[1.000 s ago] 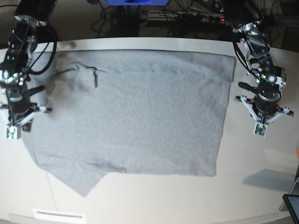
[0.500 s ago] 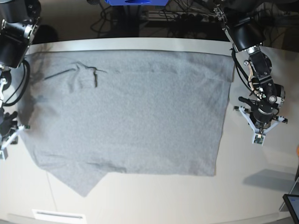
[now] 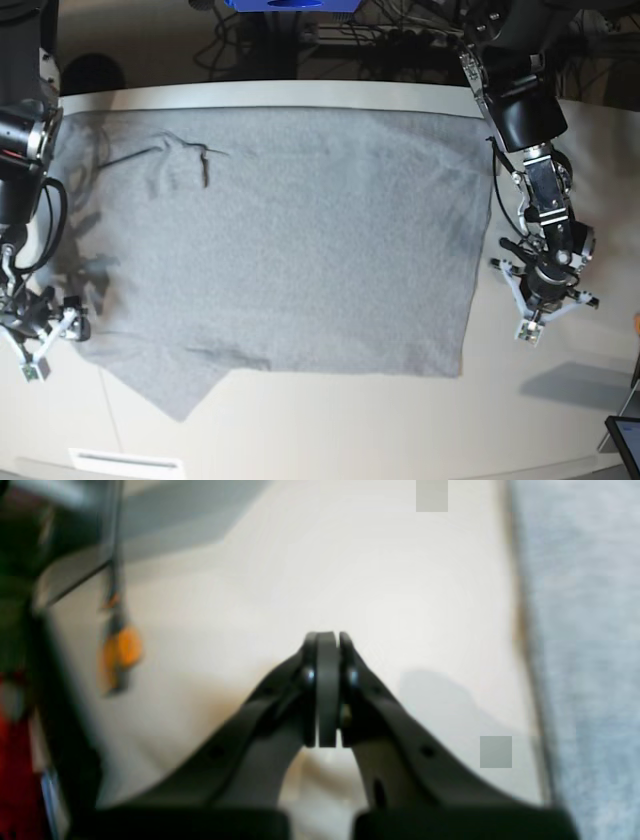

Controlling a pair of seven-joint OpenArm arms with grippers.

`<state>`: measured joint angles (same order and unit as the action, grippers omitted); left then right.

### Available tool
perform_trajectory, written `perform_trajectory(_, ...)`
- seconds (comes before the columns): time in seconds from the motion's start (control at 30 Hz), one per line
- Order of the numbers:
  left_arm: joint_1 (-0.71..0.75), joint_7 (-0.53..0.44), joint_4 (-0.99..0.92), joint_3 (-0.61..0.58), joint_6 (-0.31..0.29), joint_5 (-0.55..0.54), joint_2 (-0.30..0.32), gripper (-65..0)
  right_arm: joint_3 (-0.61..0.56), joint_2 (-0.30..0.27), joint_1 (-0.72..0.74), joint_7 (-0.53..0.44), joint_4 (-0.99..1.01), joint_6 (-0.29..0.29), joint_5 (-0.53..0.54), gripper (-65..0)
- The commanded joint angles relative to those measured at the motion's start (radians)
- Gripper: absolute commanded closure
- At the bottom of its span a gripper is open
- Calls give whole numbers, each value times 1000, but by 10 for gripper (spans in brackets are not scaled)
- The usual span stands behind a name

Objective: Fold the T-shirt properly
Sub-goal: 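Open both grippers and move them along the shirt sides toward the hem, then lower the right and left grippers onto the two hem corners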

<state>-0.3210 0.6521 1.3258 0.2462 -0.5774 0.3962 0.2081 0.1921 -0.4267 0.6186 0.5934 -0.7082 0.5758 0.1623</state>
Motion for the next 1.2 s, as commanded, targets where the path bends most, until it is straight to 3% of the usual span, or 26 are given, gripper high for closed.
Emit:
perform_trajectory(0.0, -39, -30, 1, 3, 12, 7, 20, -2, 2, -11, 60, -40, 12, 0, 13, -492)
perform_trajectory(0.1, -63, -53, -55, 3, 12, 0, 20, -2, 2, -11, 97, -68, 83, 6, 13, -521)
perform_trajectory(0.23, -82, -88, -91, 3, 12, 2, 17, -2, 2, -11, 151, -106, 170, 62, 13, -522)
perform_trajectory(0.53, -88, -94, -93, 5, 12, -1, 20, -2, 7, -37, 268, -175, 365, 60, 50, -521)
perform_trajectory(0.6, -83, -94, -93, 17, 12, -1, 20, -2, 7, -70, 275, -180, 399, 28, 116, -521)
perform_trajectory(0.67, -83, -96, -91, 55, 12, -1, 20, -2, 5, -90, 275, -207, 419, -41, 168, -521)
perform_trajectory(0.77, -88, -96, -93, 100, 12, -1, 14, -2, -4, -99, 275, -252, 448, -124, 176, -524)
perform_trajectory(0.93, -77, -96, -90, 100, 12, -59, 20, -2, -81, -79, 269, -267, 463, -133, 147, -522)
perform_trajectory(1.17, -45, -96, -88, 109, 12, -67, 20, -2, -79, -47, 234, -267, 465, -133, 147, -521)
